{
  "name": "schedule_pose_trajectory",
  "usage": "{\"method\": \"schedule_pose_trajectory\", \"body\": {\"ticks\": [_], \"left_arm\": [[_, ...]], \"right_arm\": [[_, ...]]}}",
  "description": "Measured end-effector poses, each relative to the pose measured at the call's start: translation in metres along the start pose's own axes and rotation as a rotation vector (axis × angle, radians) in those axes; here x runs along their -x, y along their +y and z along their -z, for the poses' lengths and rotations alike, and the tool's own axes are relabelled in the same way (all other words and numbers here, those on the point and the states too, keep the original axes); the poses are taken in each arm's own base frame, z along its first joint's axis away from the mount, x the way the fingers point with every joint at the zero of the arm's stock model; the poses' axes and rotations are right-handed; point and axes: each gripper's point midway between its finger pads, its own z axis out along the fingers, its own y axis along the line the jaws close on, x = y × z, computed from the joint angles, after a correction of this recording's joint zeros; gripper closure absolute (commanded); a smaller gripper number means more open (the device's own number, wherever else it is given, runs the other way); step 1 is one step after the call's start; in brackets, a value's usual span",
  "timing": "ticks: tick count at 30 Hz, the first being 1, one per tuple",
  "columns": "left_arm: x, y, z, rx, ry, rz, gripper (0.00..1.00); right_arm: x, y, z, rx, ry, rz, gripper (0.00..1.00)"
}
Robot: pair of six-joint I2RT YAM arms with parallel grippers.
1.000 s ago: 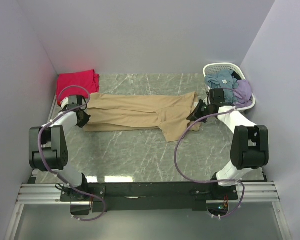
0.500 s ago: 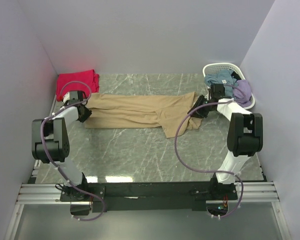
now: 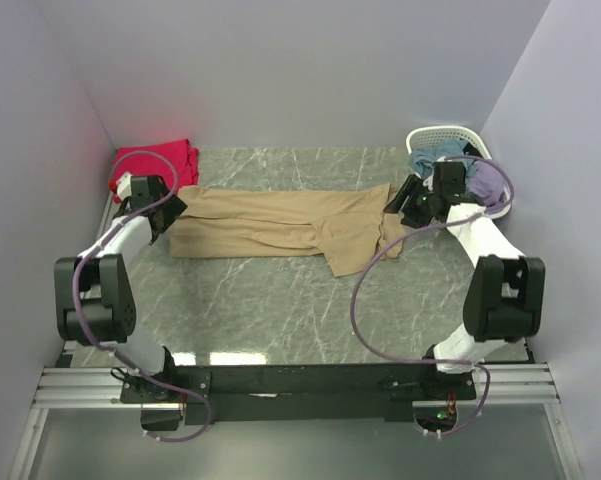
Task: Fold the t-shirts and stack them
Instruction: Fold the tshirt
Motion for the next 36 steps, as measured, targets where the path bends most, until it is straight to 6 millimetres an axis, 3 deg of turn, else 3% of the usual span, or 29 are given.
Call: {"method": "schedule_pose_trajectory", "body": {"ticks": [3, 6, 9, 13, 16, 25, 30, 33, 36], "left_arm": [[0.018, -0.015, 0.023, -0.058, -0.061, 0.012, 0.05], [0.022, -0.031, 0.045, -0.131, -0.092, 0.007, 0.04], [0.004, -0.044, 0.062, -0.191, -0.076, -0.019, 0.04], [-0.036, -0.052, 0.073, -0.242, -0.008, -0.076, 0.04], [-0.052, -0.049, 0.073, -0.242, 0.022, -0.097, 0.04], [-0.060, -0.047, 0.074, -0.242, 0.035, -0.107, 0.03], [-0.061, -0.047, 0.074, -0.241, 0.035, -0.108, 0.03], [-0.060, -0.047, 0.074, -0.240, 0.034, -0.108, 0.03], [-0.060, -0.047, 0.074, -0.239, 0.034, -0.108, 0.03]], "right_arm": [[0.003, 0.011, 0.021, 0.041, -0.048, 0.031, 0.35], [-0.015, 0.008, 0.023, 0.052, -0.025, 0.043, 0.36], [-0.053, -0.009, 0.013, 0.027, 0.057, 0.029, 0.37], [-0.110, -0.031, 0.004, -0.007, 0.185, 0.008, 0.37], [-0.133, -0.029, 0.002, 0.001, 0.228, 0.021, 0.37], [-0.147, -0.003, -0.010, 0.076, 0.225, 0.070, 0.38], [-0.155, -0.004, -0.023, 0.066, 0.245, 0.063, 0.38], [-0.154, -0.002, -0.026, 0.070, 0.236, 0.070, 0.44], [-0.155, 0.001, -0.030, 0.076, 0.234, 0.082, 0.59]]}}
